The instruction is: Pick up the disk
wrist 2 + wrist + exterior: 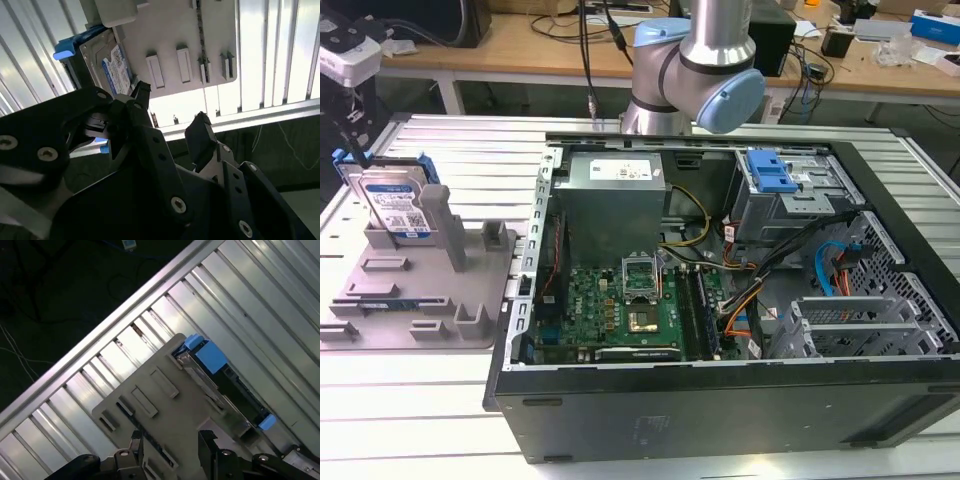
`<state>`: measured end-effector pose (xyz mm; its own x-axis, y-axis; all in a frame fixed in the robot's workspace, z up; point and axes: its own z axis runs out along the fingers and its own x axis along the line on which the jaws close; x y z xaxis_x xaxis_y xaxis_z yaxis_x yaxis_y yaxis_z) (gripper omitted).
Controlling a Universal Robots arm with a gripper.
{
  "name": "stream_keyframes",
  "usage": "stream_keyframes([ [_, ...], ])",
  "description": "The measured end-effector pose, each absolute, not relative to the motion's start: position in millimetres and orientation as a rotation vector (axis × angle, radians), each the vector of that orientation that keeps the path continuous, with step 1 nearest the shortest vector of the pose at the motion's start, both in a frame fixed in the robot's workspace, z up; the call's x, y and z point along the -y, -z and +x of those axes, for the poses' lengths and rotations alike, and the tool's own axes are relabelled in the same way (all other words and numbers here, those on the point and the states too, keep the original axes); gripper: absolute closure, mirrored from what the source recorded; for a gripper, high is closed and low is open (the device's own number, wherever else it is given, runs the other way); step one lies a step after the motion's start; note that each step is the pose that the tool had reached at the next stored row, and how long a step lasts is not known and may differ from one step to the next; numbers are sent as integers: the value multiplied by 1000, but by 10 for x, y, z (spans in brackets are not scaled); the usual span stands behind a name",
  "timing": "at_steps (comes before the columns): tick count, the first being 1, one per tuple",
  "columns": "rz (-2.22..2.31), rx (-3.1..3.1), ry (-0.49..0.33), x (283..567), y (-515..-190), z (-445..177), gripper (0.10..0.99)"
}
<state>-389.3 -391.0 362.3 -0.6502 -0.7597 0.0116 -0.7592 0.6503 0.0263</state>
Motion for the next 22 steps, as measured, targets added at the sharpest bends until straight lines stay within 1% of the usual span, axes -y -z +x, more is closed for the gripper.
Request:
stream_keyframes([
  [15, 1782, 2561, 20, 3909, -3610, -3893, 529],
  [22, 2000, 2411, -2, 3909, -3593, -3890, 529],
])
